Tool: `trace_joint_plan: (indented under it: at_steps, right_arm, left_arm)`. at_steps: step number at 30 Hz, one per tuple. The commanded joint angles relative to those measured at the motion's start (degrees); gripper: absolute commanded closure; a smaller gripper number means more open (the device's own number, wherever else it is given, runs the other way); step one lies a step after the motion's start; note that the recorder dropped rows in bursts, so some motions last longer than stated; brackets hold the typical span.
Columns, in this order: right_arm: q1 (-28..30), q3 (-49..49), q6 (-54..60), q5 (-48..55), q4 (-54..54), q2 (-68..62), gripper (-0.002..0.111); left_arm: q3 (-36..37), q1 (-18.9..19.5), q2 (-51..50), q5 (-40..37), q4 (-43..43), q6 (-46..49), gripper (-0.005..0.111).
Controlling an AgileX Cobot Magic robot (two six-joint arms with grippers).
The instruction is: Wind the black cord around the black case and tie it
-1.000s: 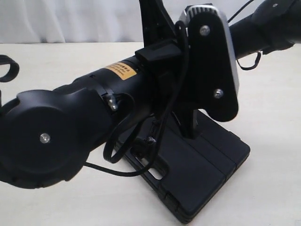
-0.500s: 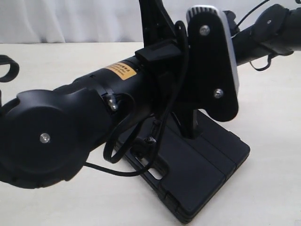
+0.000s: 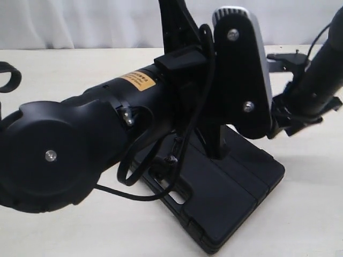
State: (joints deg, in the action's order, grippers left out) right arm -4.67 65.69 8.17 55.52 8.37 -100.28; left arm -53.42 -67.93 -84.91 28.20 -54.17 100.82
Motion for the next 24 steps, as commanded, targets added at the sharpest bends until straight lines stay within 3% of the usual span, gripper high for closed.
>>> trace_joint_plan:
  at_steps: [1,3,9,14,17,24]
  right_arm:
    - [0.5,-6.8,-6.7,-1.8,-6.9,3.8,0.072]
    - [0.5,-7.2,-2.8,-3.6,-1.5,5.4,0.073]
    - [-0.2,-7.1,32.1,-6.1,27.4,12.0,0.061]
    - [-0.2,-7.1,43.2,-6.2,35.9,14.7,0.048]
    - [-1.2,-7.1,49.8,-4.0,40.2,14.7,0.047]
    - [-9.4,-7.2,52.4,-4.2,34.0,14.4,0.047]
  left_arm:
    - [0.1,0.2,0.4,-6.9,-1.2,-0.8,0.107]
    - [0.1,0.2,0.4,-8.7,-1.7,-0.8,0.107]
    - [0.1,0.6,0.4,-9.9,-2.1,-0.1,0.107]
    - [0.1,3.4,0.4,-10.8,-2.1,-0.6,0.107]
    - [0.1,4.3,0.3,-11.3,-2.1,-0.6,0.107]
    - [0.1,4.3,0.3,-10.7,-2.1,-0.7,0.107]
